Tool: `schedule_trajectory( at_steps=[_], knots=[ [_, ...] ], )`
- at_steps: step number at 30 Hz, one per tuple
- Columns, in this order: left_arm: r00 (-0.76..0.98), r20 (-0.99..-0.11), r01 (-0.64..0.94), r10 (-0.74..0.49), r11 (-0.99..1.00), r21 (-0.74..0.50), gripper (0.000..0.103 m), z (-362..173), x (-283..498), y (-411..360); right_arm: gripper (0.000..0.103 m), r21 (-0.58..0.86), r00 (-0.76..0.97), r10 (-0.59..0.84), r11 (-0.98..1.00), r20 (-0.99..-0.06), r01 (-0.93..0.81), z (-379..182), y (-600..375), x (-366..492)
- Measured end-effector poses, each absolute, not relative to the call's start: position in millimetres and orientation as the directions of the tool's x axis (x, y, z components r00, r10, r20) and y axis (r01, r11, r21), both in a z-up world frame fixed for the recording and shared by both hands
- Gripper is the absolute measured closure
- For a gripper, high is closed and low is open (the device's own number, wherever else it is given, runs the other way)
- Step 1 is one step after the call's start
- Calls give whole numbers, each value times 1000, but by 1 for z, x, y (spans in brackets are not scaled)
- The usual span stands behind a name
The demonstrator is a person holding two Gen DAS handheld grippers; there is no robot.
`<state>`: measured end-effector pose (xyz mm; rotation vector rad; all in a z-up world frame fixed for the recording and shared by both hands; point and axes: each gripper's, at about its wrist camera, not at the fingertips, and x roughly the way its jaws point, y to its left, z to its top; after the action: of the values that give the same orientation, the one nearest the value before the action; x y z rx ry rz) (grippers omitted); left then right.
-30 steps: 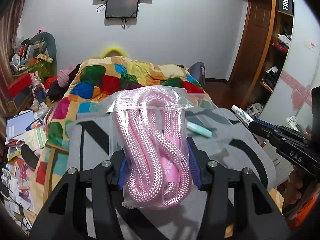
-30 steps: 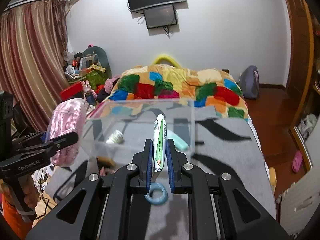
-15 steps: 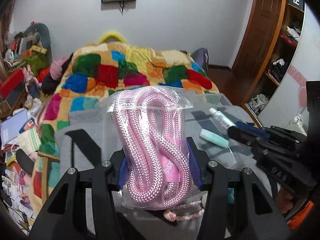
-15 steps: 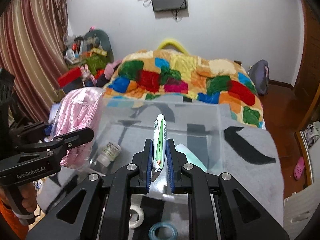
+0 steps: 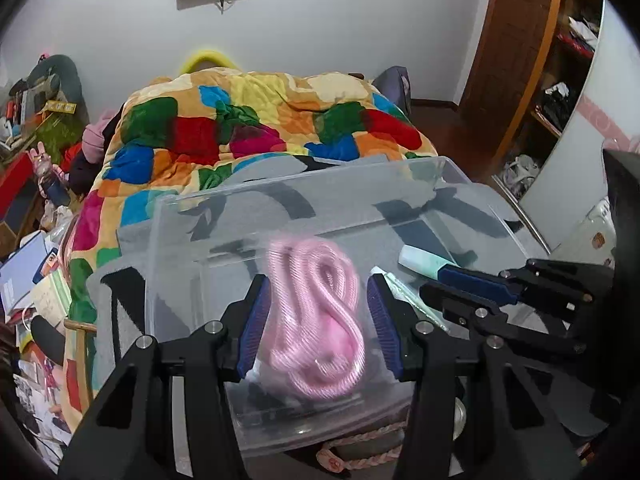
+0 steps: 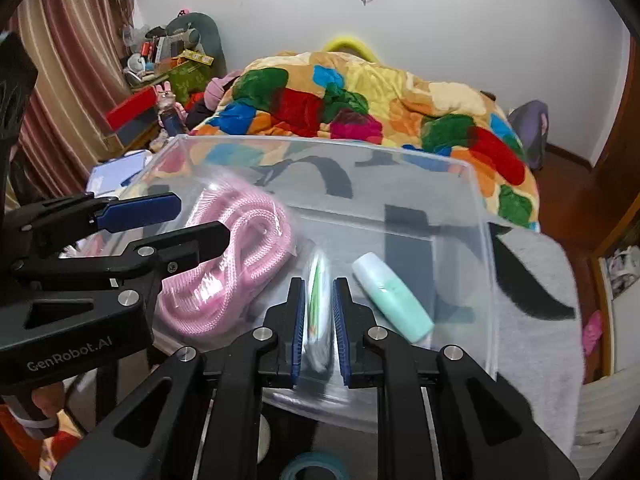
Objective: Organize objects
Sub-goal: 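Lower the pink rope into the box with the left tool while the right tool drops the tube in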
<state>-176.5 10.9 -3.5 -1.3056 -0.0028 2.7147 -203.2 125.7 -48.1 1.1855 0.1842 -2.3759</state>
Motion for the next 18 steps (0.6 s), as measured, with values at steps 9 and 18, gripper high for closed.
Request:
schedule_trajectory(
  at_steps=[9,18],
  knots=[
    [-692,-716,-110,96,-994,-26,41,29,-146,5,73,74,-551,-371,-871,-748,486,-26,138,-182],
    [-723,-684,-78,98,-995,-60,40,42,-105,-11,64,99,-601,-410,-871,-686,481,0,168,-149]
  ],
)
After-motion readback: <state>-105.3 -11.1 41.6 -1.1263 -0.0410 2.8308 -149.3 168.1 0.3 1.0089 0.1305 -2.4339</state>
